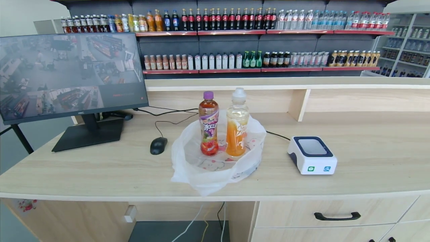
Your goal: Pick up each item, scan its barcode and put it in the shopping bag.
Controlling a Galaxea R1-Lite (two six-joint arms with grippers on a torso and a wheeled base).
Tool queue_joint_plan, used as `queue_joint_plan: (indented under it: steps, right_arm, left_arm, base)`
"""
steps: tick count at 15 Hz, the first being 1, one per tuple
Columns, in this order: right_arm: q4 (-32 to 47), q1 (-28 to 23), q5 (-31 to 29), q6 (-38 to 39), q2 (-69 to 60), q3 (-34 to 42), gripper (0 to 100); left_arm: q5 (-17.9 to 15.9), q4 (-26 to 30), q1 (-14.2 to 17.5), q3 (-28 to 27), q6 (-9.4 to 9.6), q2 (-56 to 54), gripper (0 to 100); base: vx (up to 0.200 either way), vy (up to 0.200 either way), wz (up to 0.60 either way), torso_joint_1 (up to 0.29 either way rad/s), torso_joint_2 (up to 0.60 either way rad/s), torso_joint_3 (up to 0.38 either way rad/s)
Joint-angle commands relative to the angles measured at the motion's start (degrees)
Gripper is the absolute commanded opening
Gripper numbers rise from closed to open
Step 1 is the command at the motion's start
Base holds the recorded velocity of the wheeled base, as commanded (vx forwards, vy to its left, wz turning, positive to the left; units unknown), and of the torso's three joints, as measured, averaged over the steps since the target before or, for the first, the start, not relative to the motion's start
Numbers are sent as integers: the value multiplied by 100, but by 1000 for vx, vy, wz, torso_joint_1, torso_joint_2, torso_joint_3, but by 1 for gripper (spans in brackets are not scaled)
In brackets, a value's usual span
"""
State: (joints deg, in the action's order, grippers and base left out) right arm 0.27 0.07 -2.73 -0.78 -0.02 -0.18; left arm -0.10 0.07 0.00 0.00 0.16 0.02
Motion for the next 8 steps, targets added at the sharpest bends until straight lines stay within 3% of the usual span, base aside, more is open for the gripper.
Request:
queue_joint_plan:
  steps: [1,8]
  right_arm:
    - [0,1,1,-1,11,1,100]
    - [-9,1,1,34,11,1,100]
  left_arm:
    - [1,1,0,0,2,-2,100]
    - [1,1,0,0,2,-2,100]
  base:
    - [0,-200,0,2,2,2]
    - [0,-200,0,3,3,1]
